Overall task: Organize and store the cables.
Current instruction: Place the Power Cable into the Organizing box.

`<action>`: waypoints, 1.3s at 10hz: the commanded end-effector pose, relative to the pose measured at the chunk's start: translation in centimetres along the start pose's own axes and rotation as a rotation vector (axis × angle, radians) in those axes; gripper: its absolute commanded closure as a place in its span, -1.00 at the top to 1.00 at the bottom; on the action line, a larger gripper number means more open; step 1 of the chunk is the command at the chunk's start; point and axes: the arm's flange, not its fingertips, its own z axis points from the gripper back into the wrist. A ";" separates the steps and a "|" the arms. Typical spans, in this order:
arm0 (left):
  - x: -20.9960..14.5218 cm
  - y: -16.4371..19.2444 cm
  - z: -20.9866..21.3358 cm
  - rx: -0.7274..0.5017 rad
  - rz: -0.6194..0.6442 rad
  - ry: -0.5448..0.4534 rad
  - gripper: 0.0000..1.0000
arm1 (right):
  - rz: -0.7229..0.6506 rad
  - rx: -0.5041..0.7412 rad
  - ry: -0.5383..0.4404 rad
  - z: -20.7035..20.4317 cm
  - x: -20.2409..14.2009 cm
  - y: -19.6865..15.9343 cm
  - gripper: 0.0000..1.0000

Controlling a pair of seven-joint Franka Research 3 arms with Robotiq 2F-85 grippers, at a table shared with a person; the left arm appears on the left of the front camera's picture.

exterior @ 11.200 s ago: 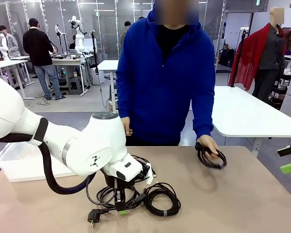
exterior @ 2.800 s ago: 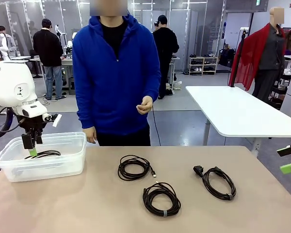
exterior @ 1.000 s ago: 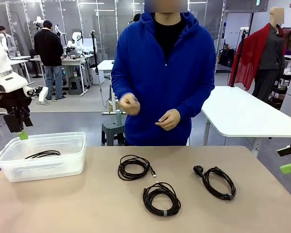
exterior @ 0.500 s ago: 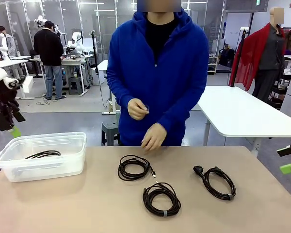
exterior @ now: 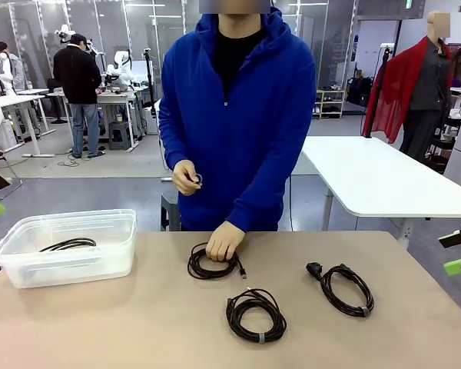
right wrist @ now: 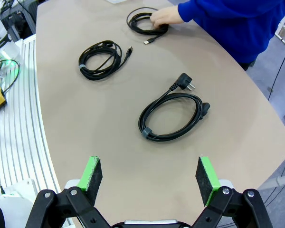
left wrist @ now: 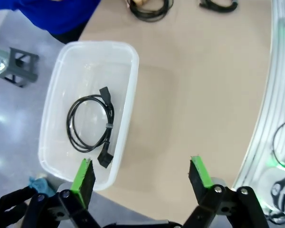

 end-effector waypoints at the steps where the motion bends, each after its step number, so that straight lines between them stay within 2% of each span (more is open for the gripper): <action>1: 0.0 0.1 -0.8 0.019 -0.016 -0.066 1.00 | 0.003 -0.002 -0.018 0.1 0.1 -0.1 1.00; 4: -0.6 0.2 -0.6 0.014 0.029 -0.095 1.00 | 0.003 -0.002 -0.018 0.1 0.1 -0.1 1.00; 6: -1.3 -0.6 0.3 0.034 0.053 -0.155 1.00 | 0.003 -0.002 -0.018 0.1 0.1 -0.1 1.00; 7: -2.0 -1.0 0.7 0.042 0.077 -0.191 1.00 | 0.003 -0.002 -0.018 0.1 0.1 -0.1 1.00; 10: -4.1 -2.5 2.1 0.092 0.173 -0.213 1.00 | 0.003 -0.002 -0.018 0.1 0.1 -0.1 1.00; 11: -4.8 -3.0 2.7 0.130 0.222 -0.185 1.00 | 0.003 -0.002 -0.018 0.1 0.1 -0.1 1.00; 12: -5.3 -3.5 3.1 0.194 0.296 -0.111 1.00 | 0.003 -0.002 -0.018 0.1 0.1 -0.1 1.00; 13: -5.4 -3.7 3.3 0.227 0.322 -0.099 1.00 | 0.003 -0.002 -0.018 0.1 0.1 -0.1 1.00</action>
